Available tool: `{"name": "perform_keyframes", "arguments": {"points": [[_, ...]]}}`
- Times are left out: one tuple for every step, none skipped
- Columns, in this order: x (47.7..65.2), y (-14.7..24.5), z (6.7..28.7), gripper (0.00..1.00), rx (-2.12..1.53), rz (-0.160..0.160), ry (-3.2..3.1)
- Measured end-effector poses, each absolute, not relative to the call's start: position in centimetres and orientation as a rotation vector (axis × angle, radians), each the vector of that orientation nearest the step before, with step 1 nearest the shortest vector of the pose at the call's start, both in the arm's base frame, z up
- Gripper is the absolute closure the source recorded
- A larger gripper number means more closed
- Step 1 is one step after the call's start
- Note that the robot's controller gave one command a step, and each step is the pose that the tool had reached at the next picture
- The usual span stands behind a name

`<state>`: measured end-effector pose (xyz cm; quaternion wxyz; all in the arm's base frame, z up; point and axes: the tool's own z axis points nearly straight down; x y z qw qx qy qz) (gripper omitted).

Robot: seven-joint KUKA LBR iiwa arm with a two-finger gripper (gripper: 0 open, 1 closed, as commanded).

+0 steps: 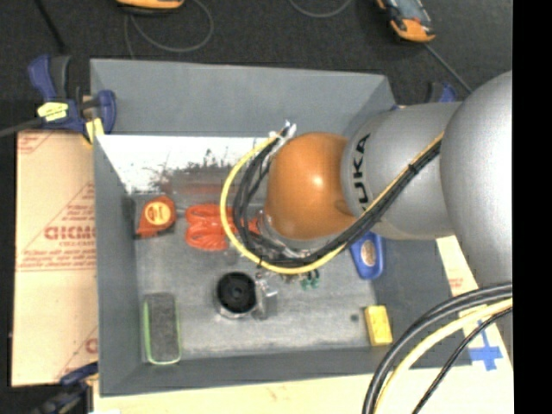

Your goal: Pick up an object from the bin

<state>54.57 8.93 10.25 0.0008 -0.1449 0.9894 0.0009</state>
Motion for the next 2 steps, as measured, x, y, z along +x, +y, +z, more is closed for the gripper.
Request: {"name": "perform_keyframes", "arguments": {"points": [[54.5,9.4,8.8,0.0,-0.509,0.001,3.096],[53.3,10.1,7.1,1.0,-0.325,0.002,3.123]]}}
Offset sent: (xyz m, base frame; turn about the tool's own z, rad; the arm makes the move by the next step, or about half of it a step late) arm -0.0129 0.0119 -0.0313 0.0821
